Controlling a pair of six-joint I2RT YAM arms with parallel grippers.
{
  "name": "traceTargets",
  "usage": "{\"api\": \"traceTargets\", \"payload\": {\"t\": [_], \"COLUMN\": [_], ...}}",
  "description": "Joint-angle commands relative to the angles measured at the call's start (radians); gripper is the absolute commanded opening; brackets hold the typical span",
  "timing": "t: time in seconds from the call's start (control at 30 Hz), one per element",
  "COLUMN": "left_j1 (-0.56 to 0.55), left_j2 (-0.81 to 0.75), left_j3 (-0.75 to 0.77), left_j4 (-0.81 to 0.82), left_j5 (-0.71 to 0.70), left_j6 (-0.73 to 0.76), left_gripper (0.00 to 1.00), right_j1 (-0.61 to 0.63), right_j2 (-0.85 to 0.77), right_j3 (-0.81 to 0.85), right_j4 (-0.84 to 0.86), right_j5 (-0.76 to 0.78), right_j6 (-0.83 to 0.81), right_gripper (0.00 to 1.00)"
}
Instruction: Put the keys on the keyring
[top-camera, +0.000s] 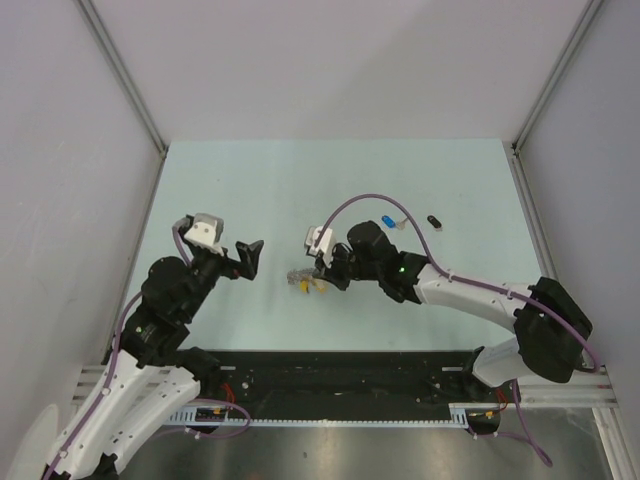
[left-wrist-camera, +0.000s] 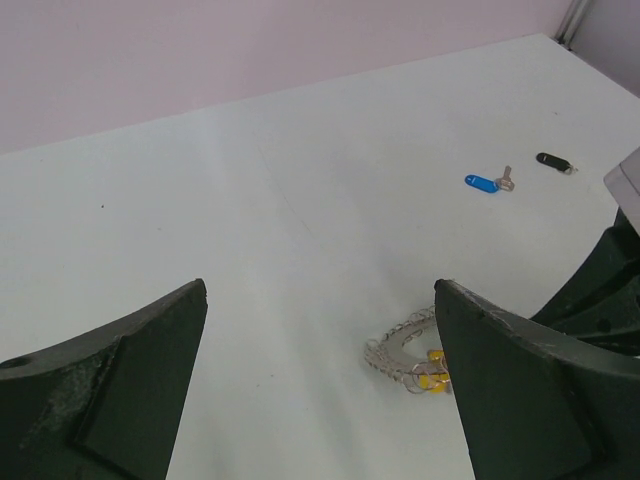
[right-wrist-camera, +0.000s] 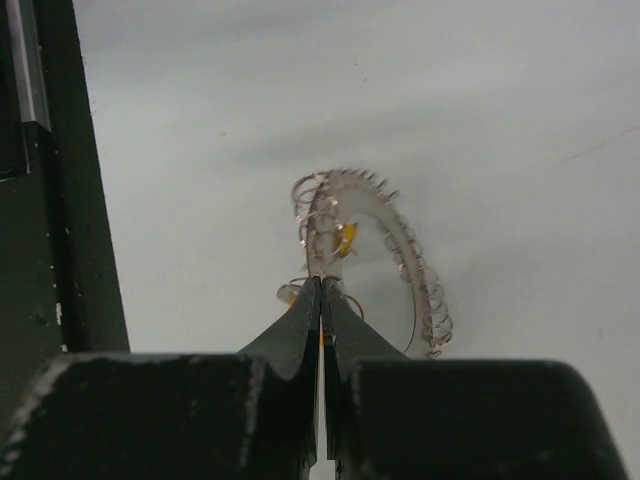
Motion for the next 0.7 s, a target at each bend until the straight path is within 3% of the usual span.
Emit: {"api": "traceTargets", "payload": {"t": [0.0, 0.43, 0.67], "left_j1": [0.01, 0.018, 0.017], "left_j2": [-0.016, -0.042, -0.054], "left_j3": [-0.011, -0.015, -0.017], "left_j4": [0.014, 0.011, 0.013], "left_j5": [-0.002, -0.006, -0.007], "left_j6": [-0.021, -0.021, -0.021], "left_gripper": [1.0, 1.0, 1.0], "right_j1": [0.041, 0.136, 0.14], "right_j2": [0.012, 0.092, 0.061], "right_j3": [-0.023, -0.042, -0.042], "right_j4": [0.019, 0.022, 0.008], "right_j5": [0.073, 0.153, 0.188], "right_j6": [0.076, 0.202, 0.289], "right_gripper": [0.0, 0.02, 0.35]}}
